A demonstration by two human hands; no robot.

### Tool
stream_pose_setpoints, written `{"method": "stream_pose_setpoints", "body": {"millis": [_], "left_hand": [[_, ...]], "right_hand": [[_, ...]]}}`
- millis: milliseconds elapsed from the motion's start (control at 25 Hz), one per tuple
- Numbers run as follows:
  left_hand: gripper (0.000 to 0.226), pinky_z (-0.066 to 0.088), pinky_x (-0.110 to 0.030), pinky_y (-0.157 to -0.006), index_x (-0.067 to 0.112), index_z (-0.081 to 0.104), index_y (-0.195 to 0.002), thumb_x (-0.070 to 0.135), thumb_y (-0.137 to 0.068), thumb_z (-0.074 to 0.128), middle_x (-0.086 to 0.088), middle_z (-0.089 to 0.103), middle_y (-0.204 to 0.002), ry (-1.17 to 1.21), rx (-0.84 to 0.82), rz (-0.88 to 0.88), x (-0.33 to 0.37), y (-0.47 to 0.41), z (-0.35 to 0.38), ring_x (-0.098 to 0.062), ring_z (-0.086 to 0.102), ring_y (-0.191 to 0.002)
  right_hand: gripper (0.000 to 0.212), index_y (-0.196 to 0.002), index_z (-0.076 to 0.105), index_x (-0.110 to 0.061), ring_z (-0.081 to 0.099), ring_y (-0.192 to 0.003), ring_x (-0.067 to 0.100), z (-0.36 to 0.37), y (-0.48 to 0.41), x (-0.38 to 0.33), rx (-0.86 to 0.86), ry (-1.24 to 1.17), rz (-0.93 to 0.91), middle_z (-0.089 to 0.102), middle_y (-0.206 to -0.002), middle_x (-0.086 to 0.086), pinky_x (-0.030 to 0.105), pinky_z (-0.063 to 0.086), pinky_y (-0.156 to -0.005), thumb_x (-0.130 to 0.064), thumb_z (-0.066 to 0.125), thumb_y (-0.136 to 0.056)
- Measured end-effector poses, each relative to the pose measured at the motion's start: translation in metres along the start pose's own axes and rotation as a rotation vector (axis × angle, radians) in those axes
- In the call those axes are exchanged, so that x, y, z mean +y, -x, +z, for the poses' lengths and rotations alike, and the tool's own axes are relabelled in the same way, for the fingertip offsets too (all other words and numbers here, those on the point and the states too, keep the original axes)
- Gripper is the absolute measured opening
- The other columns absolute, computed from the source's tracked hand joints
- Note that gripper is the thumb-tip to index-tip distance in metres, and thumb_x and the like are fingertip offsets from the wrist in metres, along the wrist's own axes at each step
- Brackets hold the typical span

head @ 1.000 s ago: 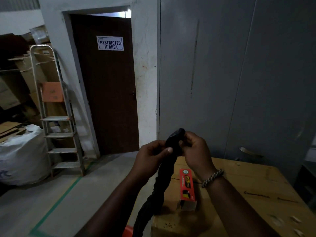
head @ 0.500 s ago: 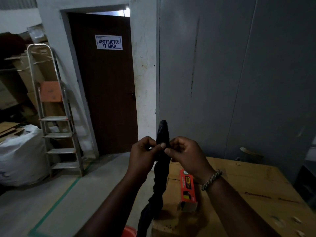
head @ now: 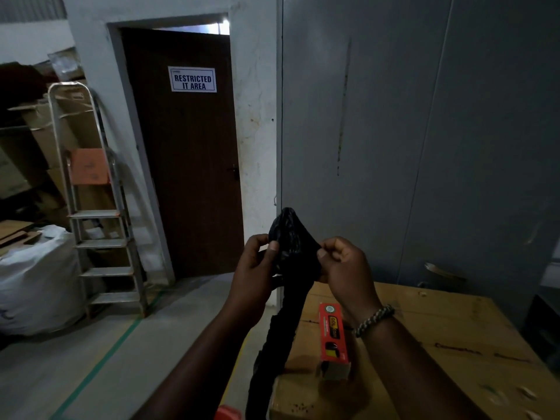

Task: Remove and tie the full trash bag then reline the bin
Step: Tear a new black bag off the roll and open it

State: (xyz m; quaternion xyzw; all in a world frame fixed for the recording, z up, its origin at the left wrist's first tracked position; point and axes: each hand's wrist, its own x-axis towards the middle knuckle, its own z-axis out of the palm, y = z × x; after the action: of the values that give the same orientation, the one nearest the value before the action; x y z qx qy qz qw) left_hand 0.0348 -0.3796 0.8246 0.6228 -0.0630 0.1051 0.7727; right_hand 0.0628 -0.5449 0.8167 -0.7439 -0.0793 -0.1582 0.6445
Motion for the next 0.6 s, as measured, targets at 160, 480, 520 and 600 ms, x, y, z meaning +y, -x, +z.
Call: {"method": "stream_pose_setpoints", "body": {"millis": [160,480,520,600], "left_hand": [[0.060,0.061,-0.042,-0.084,0.021,0.051,-0.129,0.007,-0.079,0.082,-0.008,0.069,-0.119,-0.059,-0.099,-0.024,-0.005,0.003,-0.002,-0.023,0.072,-0.105],[0.029,0.059,-0.036,-0.070,0.020,0.059,-0.111,-0.001,-0.092,0.064,0.004,0.069,-0.092,-0.279,0.267,0.062,0.006,-0.003,-0.012,-0.008,0.068,-0.078],[0.021,0.058,-0.038,-0.068,0.020,0.062,-0.106,0.003,-0.094,0.064,0.002,0.069,-0.089,-0.307,0.276,0.078,0.005,-0.004,-0.014,-0.007,0.068,-0.074],[0.004,0.058,-0.043,-0.067,0.017,0.067,-0.099,0.014,-0.097,0.064,-0.007,0.071,-0.086,-0.300,0.213,0.077,0.004,-0.002,-0.015,-0.014,0.068,-0.072]], "right_hand": [[0.008,-0.089,0.067,-0.019,0.072,-0.086,0.021,-0.002,0.002,-0.004,-0.004,0.007,-0.038,0.073,-0.087,0.004,0.044,0.062,-0.078,-0.014,0.069,-0.095],[0.018,-0.085,0.055,-0.006,0.052,-0.064,0.010,-0.016,-0.003,0.000,0.264,0.010,-0.063,0.061,-0.074,0.008,0.031,0.044,-0.063,-0.013,0.068,-0.096],[0.018,-0.086,0.056,-0.006,0.054,-0.067,0.013,-0.017,-0.003,0.000,0.273,0.007,-0.062,0.063,-0.076,0.012,0.033,0.045,-0.064,-0.014,0.068,-0.097],[0.019,-0.089,0.057,-0.006,0.058,-0.071,0.017,-0.016,0.000,0.000,0.242,-0.003,-0.062,0.065,-0.082,0.018,0.035,0.048,-0.066,-0.018,0.069,-0.096]]}}
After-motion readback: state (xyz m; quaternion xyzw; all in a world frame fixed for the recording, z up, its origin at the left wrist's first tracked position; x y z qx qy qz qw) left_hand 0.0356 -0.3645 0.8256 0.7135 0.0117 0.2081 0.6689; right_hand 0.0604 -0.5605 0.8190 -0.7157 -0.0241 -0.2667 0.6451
